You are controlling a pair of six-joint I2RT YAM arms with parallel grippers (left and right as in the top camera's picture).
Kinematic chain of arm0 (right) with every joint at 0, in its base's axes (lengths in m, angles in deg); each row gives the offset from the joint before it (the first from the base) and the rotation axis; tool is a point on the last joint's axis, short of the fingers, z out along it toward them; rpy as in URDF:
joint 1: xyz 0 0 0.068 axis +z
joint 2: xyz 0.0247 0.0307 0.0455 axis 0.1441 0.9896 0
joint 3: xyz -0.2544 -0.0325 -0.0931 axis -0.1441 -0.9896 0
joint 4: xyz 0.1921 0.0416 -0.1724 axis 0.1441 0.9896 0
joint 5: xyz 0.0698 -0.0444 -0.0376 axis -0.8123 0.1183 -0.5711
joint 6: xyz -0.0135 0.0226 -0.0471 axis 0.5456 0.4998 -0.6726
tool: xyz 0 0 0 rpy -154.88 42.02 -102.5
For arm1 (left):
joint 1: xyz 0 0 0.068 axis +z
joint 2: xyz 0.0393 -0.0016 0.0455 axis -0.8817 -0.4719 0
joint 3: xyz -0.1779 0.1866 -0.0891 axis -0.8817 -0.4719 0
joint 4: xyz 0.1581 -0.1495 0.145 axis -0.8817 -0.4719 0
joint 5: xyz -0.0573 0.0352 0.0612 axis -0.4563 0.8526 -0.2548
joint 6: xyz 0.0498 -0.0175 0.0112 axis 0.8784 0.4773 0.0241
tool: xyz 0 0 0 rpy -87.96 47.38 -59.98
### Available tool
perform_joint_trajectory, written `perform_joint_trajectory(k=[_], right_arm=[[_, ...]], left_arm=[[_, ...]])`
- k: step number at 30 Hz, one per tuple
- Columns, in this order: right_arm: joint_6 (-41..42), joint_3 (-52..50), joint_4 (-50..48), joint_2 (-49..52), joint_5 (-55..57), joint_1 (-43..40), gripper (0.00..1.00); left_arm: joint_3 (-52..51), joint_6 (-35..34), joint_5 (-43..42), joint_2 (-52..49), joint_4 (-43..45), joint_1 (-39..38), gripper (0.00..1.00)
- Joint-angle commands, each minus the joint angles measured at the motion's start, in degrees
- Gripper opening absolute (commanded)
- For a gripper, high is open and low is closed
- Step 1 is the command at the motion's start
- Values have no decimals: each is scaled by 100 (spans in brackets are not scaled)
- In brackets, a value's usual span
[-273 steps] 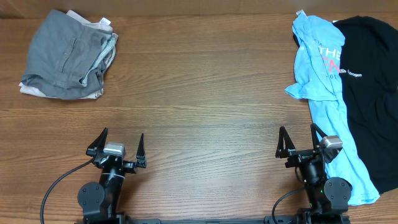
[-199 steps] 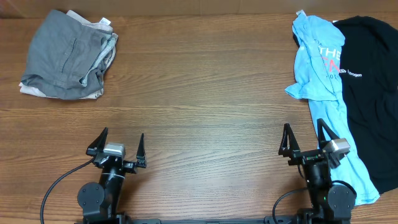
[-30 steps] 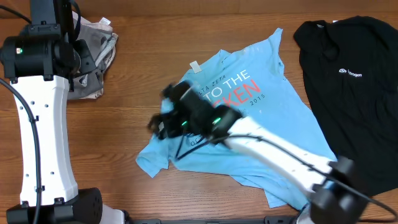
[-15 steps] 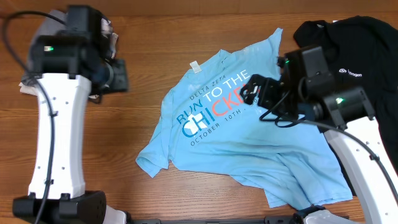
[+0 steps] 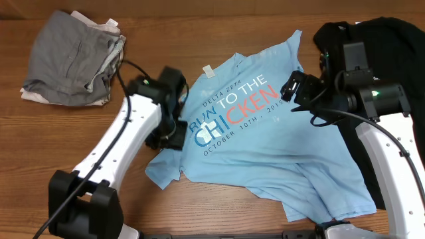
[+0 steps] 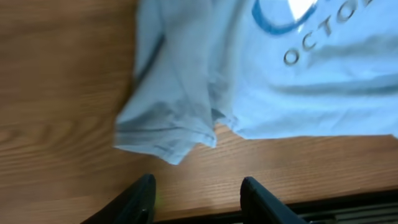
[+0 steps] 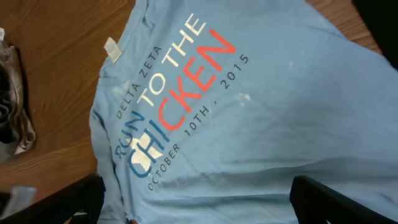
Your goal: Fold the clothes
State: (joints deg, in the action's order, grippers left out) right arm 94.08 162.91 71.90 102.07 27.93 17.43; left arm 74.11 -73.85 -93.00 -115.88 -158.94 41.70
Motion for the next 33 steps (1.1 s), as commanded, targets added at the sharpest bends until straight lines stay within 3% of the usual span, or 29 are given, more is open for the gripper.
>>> perform_joint_trajectory(k=[1, 4, 7, 13, 33], right_arm=[[-168, 7, -50, 4, 105, -66, 99], [-243, 9, -114, 4, 103, -66, 99], [-243, 7, -177, 4, 103, -66, 99], [-243, 7, -271, 4, 105, -66, 99], [-240, 7, -264, 4, 107, -66, 97]], left_arm=[[-697, -55, -267, 35, 527, -94, 47], [-1102, -153, -149, 26, 1346, -35, 44], [-1274, -1130, 710, 22, 2234, 155, 37], [-1274, -1139, 826, -26, 3375, 262, 37], [-1274, -824, 929, -992, 4356, 417, 31]])
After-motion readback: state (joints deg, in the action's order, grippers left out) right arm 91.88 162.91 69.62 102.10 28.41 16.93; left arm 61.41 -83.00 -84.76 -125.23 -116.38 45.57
